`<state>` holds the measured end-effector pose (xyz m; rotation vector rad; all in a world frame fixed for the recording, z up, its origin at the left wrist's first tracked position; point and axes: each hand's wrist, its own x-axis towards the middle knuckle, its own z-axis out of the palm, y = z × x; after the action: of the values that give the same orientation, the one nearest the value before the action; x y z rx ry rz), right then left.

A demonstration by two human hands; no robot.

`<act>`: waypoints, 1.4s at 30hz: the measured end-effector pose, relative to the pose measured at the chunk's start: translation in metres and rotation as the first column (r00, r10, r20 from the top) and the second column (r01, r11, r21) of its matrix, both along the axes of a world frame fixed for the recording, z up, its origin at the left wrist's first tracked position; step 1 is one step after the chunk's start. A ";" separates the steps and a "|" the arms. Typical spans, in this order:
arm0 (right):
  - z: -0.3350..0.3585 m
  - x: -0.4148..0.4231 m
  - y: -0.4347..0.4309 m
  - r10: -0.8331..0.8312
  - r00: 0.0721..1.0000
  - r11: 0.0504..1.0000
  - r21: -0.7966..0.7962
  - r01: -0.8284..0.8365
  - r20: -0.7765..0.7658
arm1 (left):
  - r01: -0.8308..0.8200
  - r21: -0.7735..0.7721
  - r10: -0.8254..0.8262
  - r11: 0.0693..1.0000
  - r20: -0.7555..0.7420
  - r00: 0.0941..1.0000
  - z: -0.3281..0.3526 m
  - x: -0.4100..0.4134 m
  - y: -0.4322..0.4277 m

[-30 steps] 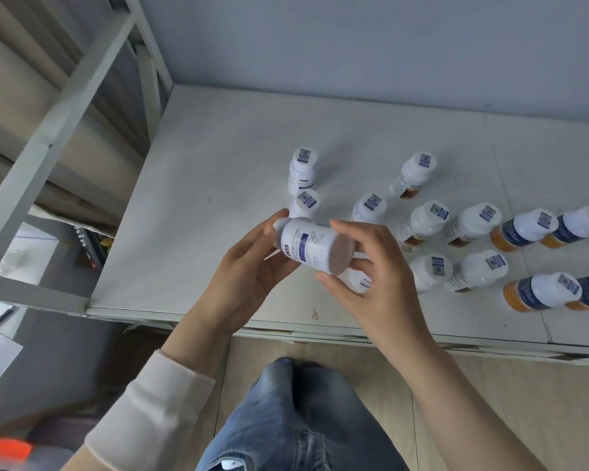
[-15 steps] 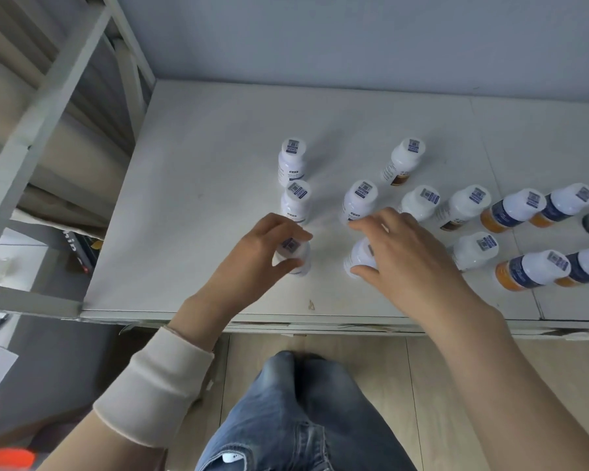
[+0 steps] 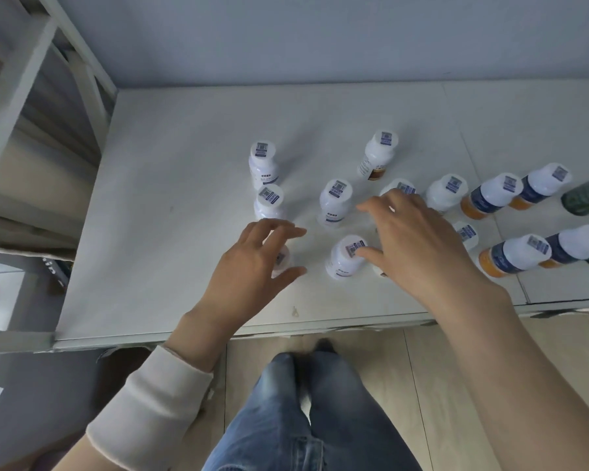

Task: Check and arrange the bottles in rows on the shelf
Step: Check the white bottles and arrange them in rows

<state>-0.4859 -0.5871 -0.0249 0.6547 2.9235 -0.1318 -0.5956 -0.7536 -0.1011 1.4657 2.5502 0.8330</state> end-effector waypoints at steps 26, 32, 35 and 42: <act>-0.010 -0.007 0.078 -0.504 0.857 0.157 -0.987 -0.031 -0.108 | -0.177 0.033 0.020 0.984 0.957 0.288 0.069 -0.050 0.122; -0.015 -0.007 0.053 -0.613 0.722 0.222 -0.947 -0.233 -0.321 | -0.216 0.348 -0.226 0.912 0.868 0.443 0.081 -0.026 0.107; -0.020 -0.004 0.052 -0.613 0.660 0.296 -0.900 -0.319 -0.435 | -0.236 0.404 -0.215 0.884 0.799 0.562 0.078 -0.018 0.099; -0.025 0.000 0.051 -0.576 0.659 0.383 -0.872 -0.306 -0.484 | -0.219 0.450 -0.276 0.866 0.794 0.542 0.066 -0.018 0.083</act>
<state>-0.4856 -0.5363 -0.0501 0.7083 2.5522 -2.4298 -0.6135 -0.6709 -0.0347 0.7826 1.5828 1.7716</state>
